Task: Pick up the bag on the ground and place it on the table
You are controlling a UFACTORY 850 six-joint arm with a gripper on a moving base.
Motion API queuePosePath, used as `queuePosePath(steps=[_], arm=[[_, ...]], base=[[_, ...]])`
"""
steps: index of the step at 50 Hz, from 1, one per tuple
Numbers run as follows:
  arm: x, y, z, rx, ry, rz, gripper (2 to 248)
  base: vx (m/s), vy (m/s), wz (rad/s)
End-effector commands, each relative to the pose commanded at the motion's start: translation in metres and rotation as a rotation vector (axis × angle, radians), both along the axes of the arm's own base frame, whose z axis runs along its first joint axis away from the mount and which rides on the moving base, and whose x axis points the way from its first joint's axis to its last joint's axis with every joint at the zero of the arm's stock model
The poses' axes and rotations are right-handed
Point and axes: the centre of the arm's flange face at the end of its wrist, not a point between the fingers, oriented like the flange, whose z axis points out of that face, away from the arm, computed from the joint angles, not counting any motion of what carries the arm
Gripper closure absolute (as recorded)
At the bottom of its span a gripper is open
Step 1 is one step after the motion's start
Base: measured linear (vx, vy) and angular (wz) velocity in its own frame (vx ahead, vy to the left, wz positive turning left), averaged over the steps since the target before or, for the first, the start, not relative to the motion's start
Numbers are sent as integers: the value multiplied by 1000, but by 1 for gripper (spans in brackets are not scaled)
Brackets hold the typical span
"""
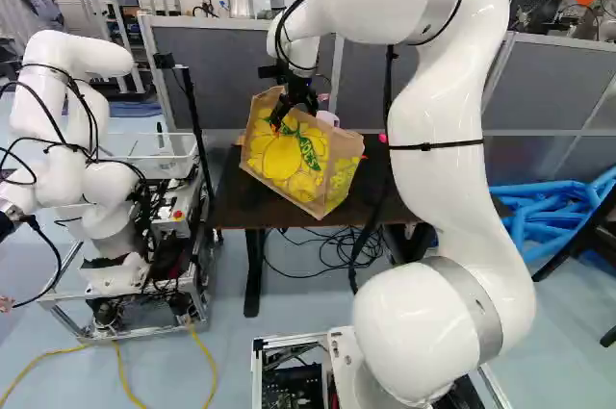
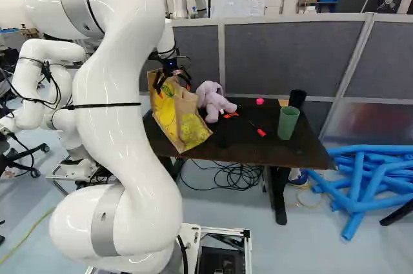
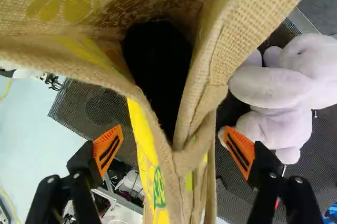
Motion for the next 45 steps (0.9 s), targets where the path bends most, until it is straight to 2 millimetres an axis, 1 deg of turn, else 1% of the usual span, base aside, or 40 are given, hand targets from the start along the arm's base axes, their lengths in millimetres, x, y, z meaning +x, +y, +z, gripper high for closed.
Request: queuePosePath(steps=[45], arm=[[-4, 0, 0, -1, 4, 1, 3]], base=[[0, 0, 0]])
